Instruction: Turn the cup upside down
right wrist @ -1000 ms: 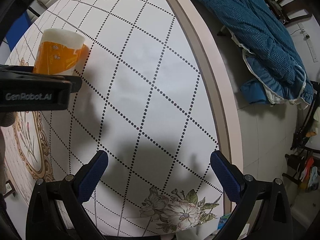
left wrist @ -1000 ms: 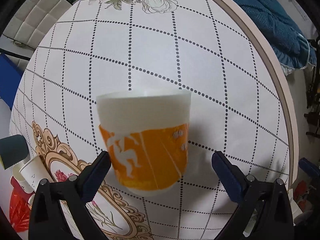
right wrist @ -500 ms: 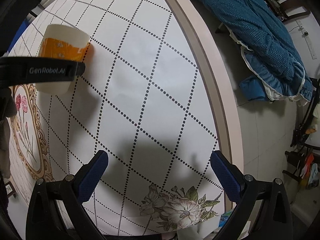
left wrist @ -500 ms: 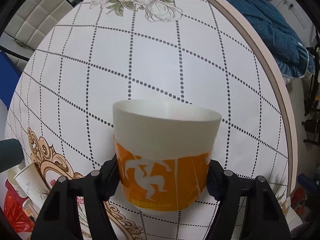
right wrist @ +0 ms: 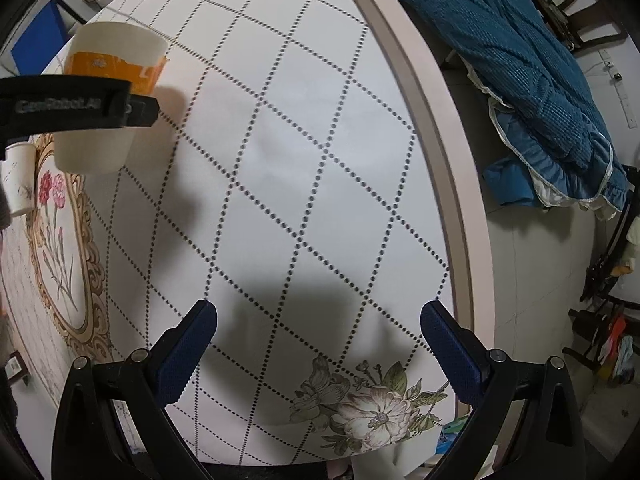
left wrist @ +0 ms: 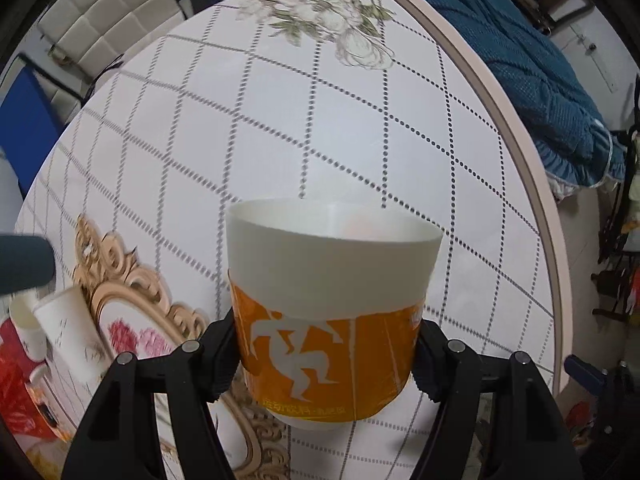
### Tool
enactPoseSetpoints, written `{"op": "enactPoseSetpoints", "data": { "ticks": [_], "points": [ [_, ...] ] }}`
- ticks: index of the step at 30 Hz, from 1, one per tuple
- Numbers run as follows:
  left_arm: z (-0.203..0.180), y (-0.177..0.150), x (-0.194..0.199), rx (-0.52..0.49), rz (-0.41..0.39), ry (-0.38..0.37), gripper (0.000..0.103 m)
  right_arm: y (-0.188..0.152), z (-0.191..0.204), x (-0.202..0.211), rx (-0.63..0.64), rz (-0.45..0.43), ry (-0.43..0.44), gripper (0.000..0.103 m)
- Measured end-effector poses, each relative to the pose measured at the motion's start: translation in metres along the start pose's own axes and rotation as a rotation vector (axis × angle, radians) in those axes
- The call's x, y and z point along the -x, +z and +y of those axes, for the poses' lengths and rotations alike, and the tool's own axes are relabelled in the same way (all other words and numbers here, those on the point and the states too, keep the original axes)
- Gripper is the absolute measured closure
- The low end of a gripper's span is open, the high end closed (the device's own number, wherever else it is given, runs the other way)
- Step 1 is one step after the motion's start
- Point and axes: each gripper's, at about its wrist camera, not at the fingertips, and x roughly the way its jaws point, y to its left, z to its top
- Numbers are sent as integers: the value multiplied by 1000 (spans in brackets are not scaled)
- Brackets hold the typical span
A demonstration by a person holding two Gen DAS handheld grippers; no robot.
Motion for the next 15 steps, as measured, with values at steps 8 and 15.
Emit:
{"op": "enactPoseSetpoints", "data": {
  "ticks": [8,15],
  "points": [
    [66,-69,35,141,1,-8,35,-17,39,14,62,-27,23,0],
    [108,-140,42,280,31,-11,35,-50,85,25,124,-50,41,0]
  ]
}}
